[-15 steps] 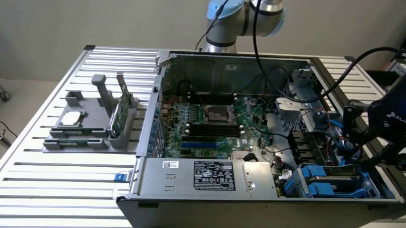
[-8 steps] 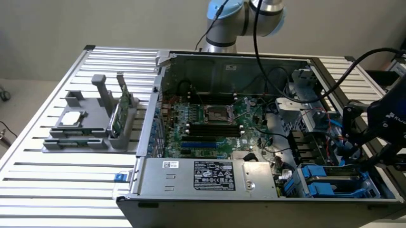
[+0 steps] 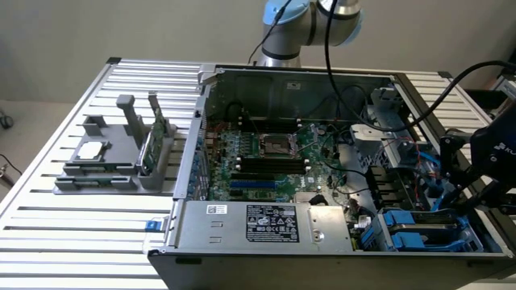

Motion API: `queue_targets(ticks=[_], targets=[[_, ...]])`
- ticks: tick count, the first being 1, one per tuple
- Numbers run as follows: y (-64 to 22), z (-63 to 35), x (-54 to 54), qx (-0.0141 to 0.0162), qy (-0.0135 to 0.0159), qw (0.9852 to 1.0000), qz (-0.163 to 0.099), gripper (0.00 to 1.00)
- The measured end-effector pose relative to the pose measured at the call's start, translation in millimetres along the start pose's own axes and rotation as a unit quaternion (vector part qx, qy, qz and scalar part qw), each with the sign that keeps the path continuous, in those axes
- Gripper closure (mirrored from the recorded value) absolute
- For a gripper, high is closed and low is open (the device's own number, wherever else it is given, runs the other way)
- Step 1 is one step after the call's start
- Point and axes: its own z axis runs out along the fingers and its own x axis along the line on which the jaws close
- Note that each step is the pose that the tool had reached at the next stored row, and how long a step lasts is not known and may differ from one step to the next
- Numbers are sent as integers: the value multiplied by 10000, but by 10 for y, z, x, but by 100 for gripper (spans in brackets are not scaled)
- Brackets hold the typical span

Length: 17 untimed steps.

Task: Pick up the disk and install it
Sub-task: 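Insert the first disk wire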

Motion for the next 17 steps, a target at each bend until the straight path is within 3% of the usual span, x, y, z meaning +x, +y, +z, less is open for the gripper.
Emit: queue_targets(ticks=[6,17], targets=[[18,-2,-17,-10,54,10000,41,73],[20,12,-18,-115,239,9995,157,75]])
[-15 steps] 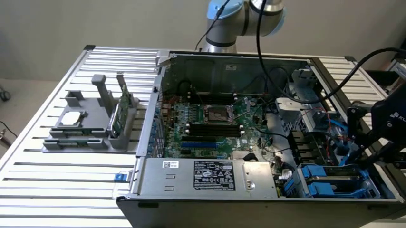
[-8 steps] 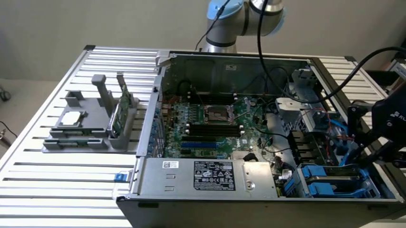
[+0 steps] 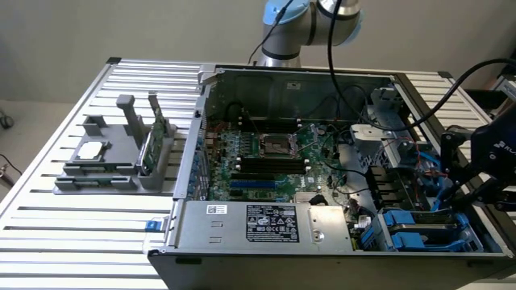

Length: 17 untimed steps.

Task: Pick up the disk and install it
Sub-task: 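Insert the first disk wire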

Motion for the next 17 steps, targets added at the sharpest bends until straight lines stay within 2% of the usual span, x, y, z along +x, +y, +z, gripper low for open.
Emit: queue_targets(ticks=[1,2,7,10,13,17], targets=[[0,-1,0,-7,15,10000,10,75],[0,-1,0,-14,31,10000,19,82],[1,-1,0,-31,109,9999,58,84],[1,-1,0,-9,153,9998,112,84],[0,-14,1,32,193,9997,174,84],[-4,-52,4,32,203,9995,231,84]])
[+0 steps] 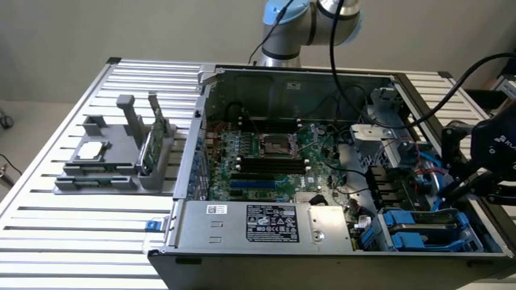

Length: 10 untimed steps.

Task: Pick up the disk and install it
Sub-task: 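Insert the first disk wire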

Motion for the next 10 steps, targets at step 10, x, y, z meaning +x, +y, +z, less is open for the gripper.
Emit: queue_targets(ticks=[10], targets=[[-45,-24,33,-21,10,9998,215,84]])
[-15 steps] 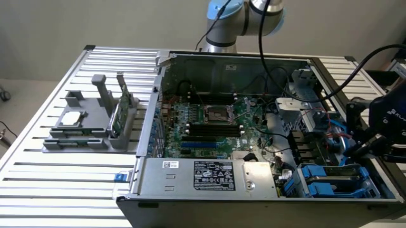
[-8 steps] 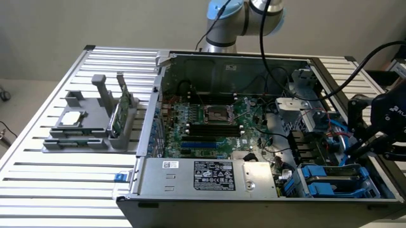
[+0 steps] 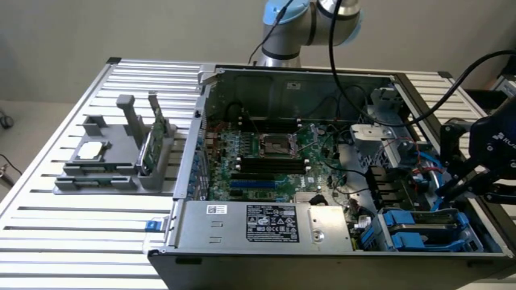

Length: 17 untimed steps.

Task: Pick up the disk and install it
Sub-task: 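Insert the first disk wire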

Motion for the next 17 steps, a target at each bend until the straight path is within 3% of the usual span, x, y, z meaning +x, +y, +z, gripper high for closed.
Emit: queue_targets(ticks=[9,17], targets=[[-31,4,23,-43,17,9992,395,84],[-40,4,29,-97,39,9960,892,84]])
